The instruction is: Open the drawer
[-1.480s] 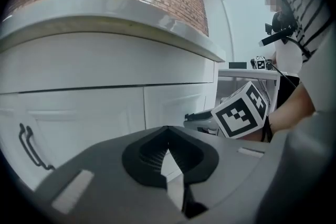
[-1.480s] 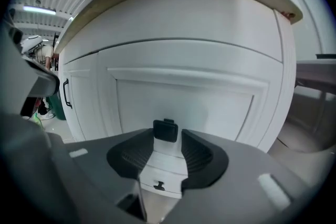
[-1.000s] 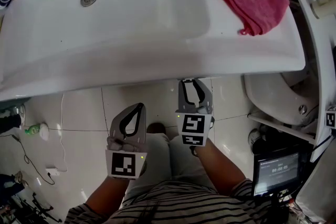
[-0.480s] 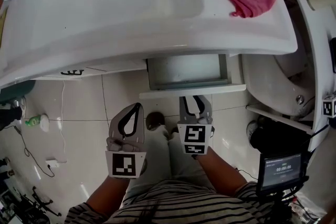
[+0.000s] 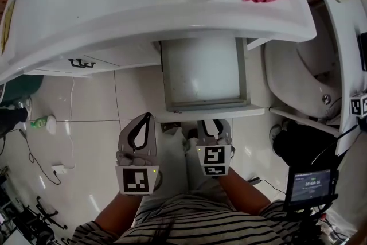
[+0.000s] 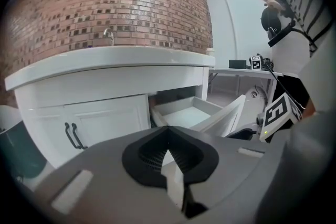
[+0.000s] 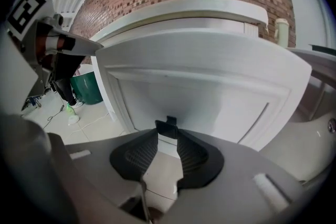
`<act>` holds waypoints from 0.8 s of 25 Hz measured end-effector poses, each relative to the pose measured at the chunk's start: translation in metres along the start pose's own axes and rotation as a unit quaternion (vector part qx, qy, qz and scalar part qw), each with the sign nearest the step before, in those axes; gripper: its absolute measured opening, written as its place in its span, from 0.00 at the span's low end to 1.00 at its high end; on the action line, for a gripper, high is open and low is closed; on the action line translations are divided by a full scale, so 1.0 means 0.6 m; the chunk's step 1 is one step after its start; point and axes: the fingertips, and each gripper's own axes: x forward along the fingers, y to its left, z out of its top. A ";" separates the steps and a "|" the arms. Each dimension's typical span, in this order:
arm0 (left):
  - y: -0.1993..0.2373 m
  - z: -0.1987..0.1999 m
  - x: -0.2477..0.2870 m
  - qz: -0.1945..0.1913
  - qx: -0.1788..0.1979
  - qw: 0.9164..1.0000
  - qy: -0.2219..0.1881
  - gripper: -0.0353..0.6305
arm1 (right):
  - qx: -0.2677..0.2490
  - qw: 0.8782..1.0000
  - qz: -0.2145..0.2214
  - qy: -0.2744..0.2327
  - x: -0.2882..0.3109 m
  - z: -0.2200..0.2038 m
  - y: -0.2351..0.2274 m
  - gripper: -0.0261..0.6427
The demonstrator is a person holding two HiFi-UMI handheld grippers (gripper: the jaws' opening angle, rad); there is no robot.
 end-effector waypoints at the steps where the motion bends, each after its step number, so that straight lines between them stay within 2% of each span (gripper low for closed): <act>1: -0.004 0.002 -0.007 -0.001 0.002 1.000 0.001 0.08 | 0.001 1.000 0.002 0.003 0.000 -0.002 0.001 0.21; 6: -0.022 0.046 -0.037 -0.002 -0.004 1.000 -0.002 0.08 | 0.009 1.000 -0.011 0.023 -0.018 0.014 -0.009 0.21; 8: -0.029 0.091 -0.065 -0.001 0.000 1.000 -0.010 0.08 | 0.027 0.999 -0.018 0.006 -0.075 0.050 -0.013 0.05; 12: -0.049 0.220 -0.166 0.001 -0.001 0.999 -0.035 0.08 | 0.027 0.998 0.028 -0.054 -0.250 0.197 0.024 0.05; 16: -0.075 0.340 -0.277 -0.002 0.009 0.998 -0.068 0.08 | 0.001 0.988 0.070 -0.140 -0.409 0.364 0.061 0.04; 18: -0.085 0.377 -0.320 -0.001 0.016 0.996 -0.089 0.08 | -0.017 0.981 0.075 -0.179 -0.467 0.415 0.076 0.04; 20: -0.094 0.393 -0.367 0.006 0.013 0.995 -0.102 0.08 | -0.028 0.976 0.077 -0.204 -0.520 0.436 0.098 0.04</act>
